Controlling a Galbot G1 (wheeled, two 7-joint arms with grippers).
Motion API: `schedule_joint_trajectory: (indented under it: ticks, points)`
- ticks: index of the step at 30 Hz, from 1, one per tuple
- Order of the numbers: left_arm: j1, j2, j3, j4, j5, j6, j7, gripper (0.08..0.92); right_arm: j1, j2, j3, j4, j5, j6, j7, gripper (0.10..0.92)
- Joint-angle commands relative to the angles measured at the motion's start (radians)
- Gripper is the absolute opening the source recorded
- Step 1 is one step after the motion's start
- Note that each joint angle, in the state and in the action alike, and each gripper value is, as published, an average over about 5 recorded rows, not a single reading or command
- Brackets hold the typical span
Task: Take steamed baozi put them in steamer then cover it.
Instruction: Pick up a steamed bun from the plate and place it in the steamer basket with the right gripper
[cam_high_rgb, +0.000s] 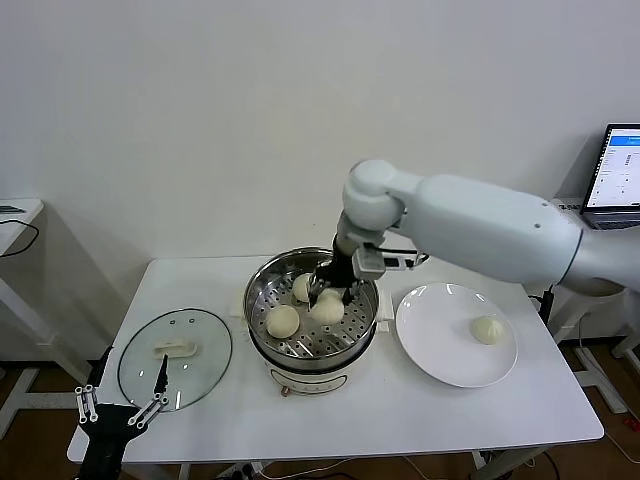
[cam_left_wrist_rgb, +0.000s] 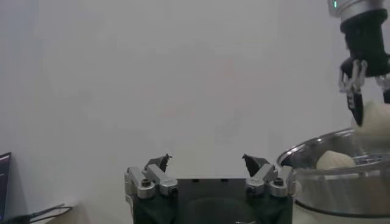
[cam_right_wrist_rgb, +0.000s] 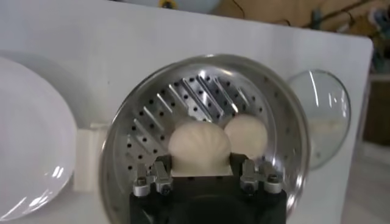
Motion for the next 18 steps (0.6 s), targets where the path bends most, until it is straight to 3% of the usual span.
schedule_joint_trajectory:
  ticks: [1, 18]
  points:
    - [0.001, 0.000, -0.002, 0.000, -0.003, -0.004, 0.000, 0.823, -0.044, 0.032, -0.014, 0.002, -0.052, 0.067, 0.002, 0.636]
    - [0.002, -0.002, -0.009, 0.001, -0.007, -0.008, -0.001, 0.823, -0.054, 0.059, -0.019, -0.004, -0.040, 0.067, -0.049, 0.647]
